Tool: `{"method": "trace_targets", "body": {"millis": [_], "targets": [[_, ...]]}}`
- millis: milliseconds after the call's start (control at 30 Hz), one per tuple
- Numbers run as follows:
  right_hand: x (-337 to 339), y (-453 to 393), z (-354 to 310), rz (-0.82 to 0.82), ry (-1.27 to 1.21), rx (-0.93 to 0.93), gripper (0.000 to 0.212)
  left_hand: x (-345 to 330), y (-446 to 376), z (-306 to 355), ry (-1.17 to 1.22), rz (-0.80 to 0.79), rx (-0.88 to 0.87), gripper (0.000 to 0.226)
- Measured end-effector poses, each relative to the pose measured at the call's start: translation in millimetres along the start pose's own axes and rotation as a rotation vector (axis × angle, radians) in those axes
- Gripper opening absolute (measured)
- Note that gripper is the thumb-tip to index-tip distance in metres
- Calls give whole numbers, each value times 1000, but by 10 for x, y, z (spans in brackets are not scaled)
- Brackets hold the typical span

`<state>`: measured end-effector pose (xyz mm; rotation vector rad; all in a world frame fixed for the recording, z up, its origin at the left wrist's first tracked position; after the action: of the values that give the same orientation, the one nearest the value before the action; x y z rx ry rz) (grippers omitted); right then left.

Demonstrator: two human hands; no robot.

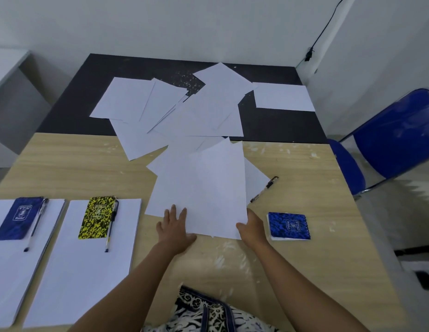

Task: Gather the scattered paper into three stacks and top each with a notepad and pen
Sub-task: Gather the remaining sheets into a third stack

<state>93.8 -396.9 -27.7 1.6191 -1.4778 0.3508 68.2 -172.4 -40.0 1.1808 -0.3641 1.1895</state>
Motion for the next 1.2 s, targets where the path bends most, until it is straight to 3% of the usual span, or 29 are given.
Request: {"method": "trace_targets", "body": {"millis": [200,400,533,667,833,1067,1200], "targets": [[-74,108,95,80,10,-101,30,-64,116,-66,-73,-20,-69,87],[-73,127,168,43,3,-109,28,-91,245,-40,-65,37,-84,85],[-38,95,182,-33,-49,-111,31,-69,288,36,-9,65,43,103],[-58,85,218,-95,25,-89,39,-15,202,6,-1,-13,115,119],[-34,102,149,-108,114,-89,54,5,183,-69,-42,-11,89,113],[-118,131,0,-78,305,-133,54,20,201,-36,-66,86,-24,100],[-173,166,-137,-92,192,-193,54,12,213,-52,-61,98,-59,94]]}}
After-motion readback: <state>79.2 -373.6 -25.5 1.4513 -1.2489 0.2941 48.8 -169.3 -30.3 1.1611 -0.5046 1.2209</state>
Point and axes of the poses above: each hand's wrist, its own y-axis away from the middle knuckle, its own x-axis out of the back of the hand, z = x × y, the point moved 1 cm from there along -y, towards the middle knuckle, and after that the axes turned 14 degrees about y, right-handed, at the moved point
